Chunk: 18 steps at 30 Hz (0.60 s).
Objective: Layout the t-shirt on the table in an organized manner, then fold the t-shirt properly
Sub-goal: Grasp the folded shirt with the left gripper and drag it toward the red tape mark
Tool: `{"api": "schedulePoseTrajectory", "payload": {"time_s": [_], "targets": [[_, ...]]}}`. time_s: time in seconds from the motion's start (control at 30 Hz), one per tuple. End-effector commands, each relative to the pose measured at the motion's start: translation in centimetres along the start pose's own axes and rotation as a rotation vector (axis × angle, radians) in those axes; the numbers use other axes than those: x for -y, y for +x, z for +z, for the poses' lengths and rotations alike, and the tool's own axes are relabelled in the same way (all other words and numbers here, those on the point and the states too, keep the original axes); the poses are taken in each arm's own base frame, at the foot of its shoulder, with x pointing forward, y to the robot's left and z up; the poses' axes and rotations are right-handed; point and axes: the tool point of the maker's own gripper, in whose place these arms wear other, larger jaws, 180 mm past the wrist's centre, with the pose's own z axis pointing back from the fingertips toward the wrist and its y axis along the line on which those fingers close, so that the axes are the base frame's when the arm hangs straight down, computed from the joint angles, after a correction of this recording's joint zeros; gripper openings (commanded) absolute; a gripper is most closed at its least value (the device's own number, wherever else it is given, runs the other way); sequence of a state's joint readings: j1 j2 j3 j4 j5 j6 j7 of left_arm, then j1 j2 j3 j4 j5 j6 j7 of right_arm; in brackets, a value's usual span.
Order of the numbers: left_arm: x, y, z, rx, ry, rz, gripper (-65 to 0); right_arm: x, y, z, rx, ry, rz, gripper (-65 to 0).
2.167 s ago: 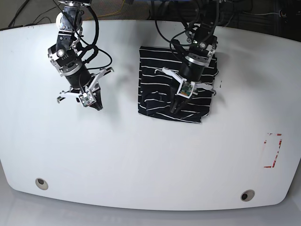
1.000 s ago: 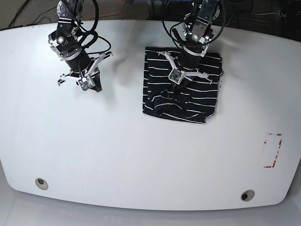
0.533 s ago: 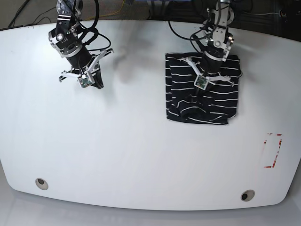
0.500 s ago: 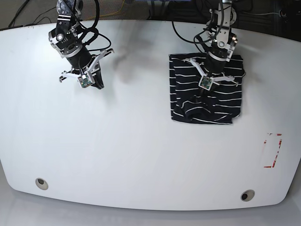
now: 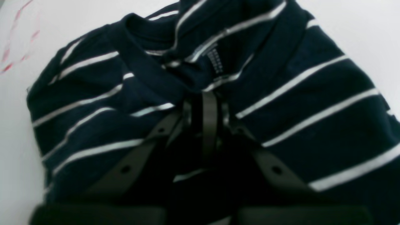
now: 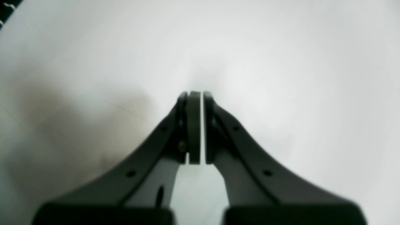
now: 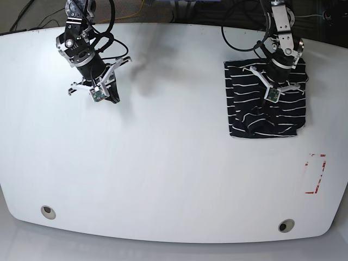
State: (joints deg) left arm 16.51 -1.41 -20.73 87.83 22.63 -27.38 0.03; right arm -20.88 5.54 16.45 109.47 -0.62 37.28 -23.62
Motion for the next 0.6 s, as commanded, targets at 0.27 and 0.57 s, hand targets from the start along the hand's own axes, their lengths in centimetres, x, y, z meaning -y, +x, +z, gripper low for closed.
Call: {"api": "schedulePoseTrajectory", "payload": {"time_s": [0.27,0.57], "targets": [[-1.4,5.0,1.4,0.077,0.066,-0.074,-62.7,0.3,1.8,0.2,0.063,-0.009,0.007,-63.1],[3.8,9.2,0.9,0.158,-0.017,-0.046,-62.7,0.4,1.9,0.2,0.063,-0.010,0.010,-63.1]]}}
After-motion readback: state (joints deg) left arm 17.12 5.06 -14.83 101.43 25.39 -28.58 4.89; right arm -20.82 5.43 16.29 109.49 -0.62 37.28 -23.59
